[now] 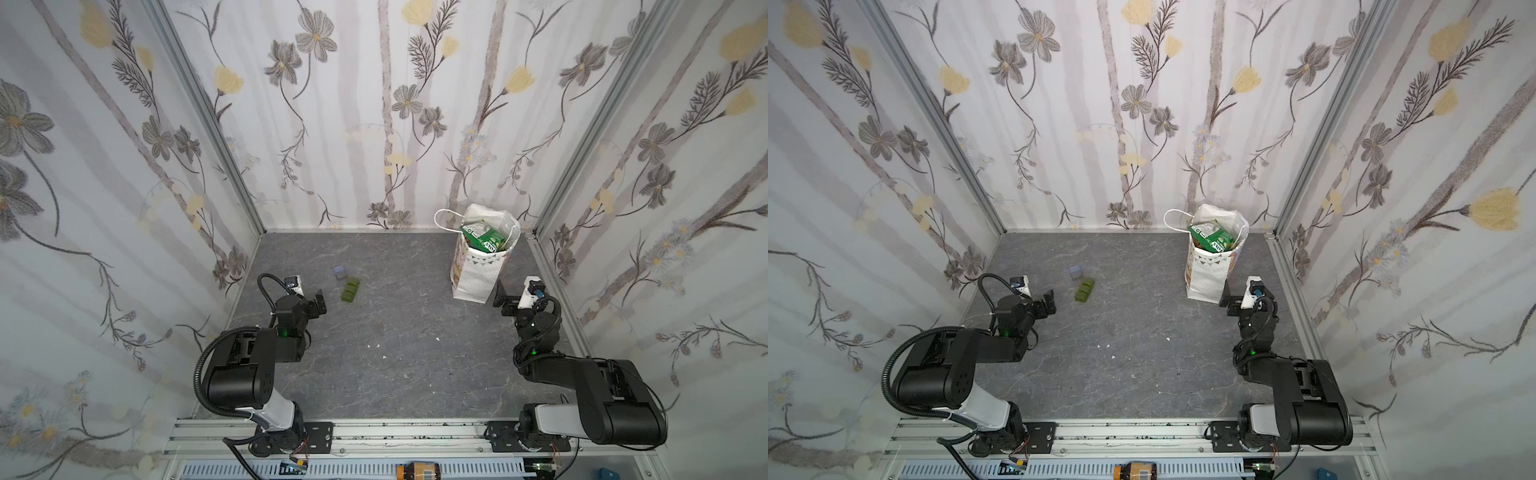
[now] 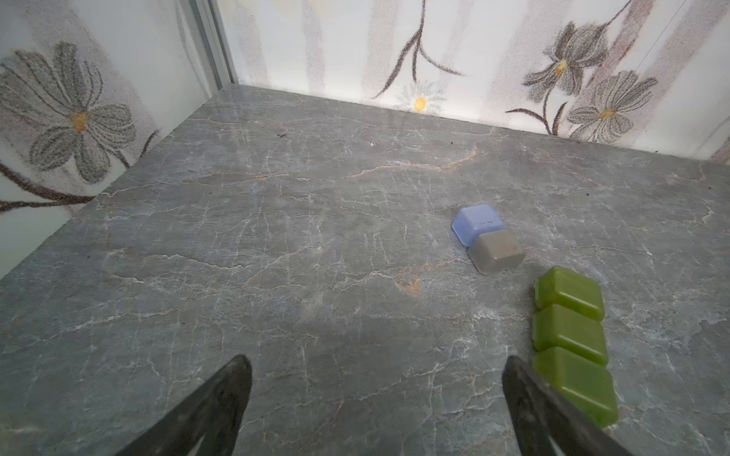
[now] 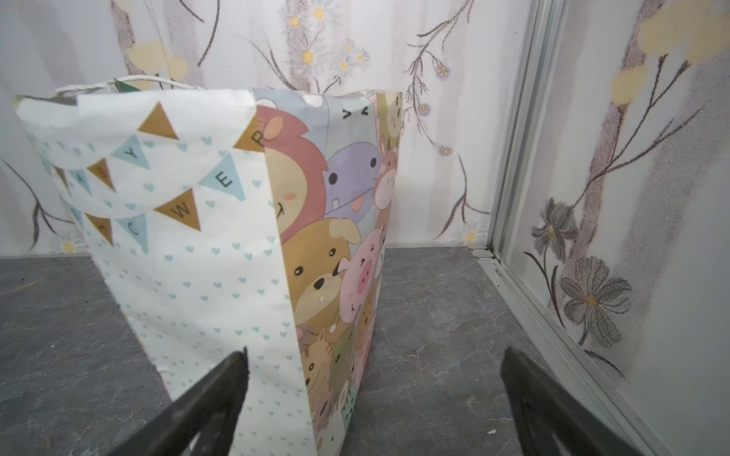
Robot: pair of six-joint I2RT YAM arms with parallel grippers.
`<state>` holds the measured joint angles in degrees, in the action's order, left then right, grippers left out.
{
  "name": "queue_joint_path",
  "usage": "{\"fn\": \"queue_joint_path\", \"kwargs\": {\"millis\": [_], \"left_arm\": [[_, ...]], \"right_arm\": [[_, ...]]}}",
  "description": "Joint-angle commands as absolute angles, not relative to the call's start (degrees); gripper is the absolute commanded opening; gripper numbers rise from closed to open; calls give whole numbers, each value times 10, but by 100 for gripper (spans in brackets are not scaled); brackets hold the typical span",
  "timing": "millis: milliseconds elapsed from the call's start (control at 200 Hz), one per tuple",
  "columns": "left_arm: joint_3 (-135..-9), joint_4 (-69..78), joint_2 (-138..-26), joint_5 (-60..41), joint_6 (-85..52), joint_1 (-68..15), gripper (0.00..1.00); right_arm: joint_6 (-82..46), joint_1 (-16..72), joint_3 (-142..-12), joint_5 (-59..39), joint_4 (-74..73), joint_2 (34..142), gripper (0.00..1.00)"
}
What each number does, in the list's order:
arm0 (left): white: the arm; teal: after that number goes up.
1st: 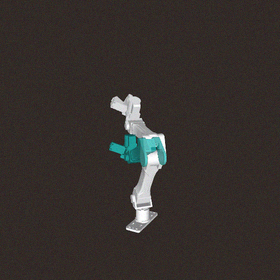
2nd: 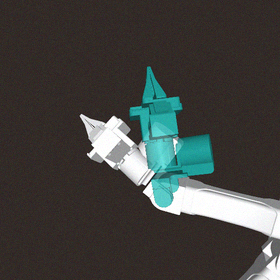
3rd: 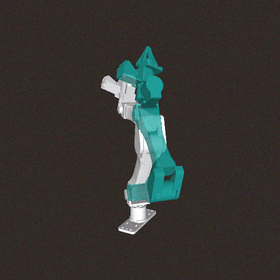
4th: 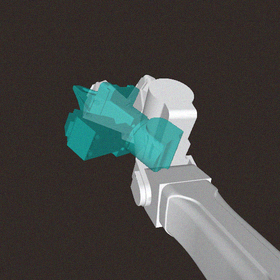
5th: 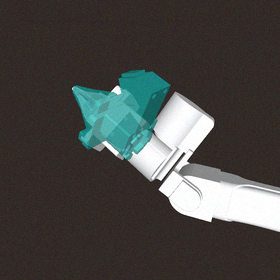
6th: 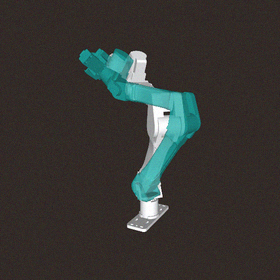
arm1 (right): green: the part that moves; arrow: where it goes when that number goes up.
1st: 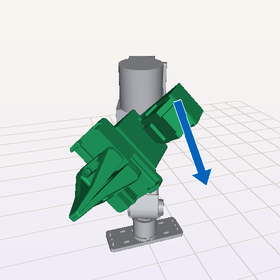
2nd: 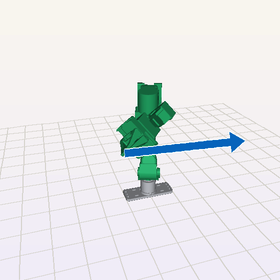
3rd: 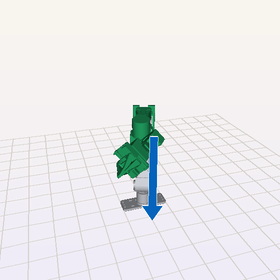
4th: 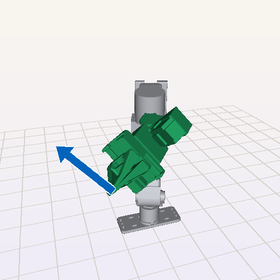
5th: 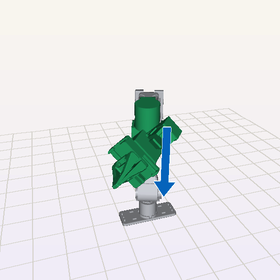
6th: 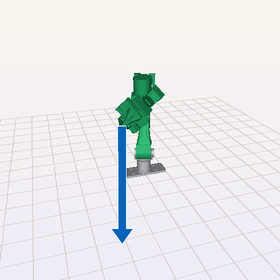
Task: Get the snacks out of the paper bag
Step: 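Move both grippers forward to the paper bag's rim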
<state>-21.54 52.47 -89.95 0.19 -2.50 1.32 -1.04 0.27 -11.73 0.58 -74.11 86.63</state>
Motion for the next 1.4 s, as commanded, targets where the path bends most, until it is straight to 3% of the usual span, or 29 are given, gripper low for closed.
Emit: {"fn": "queue_joint_path", "kwargs": {"millis": [0,600,719,884,1054,1204,1394], "left_arm": [[-218,531,-899,2,-20,13,100],[-219,531,-899,1,-21,14,100],[-207,544,-892,15,-26,14,100],[-160,571,-809,59,-37,11,100],[-213,365,-627,111,-80,-19,100],[-318,141,-540,82,-228,-29,100],[-516,-102,-585,26,-336,-91,100]], "right_arm": [[-10,3,-118,4,-748,866,100],[-9,3,-116,2,-751,864,100],[-1,6,-112,-8,-725,815,100],[-84,15,-200,65,-408,658,100],[-210,15,-347,49,-124,593,100],[-251,14,-514,14,58,634,100],[-254,-6,-680,-4,175,753,100]]}}
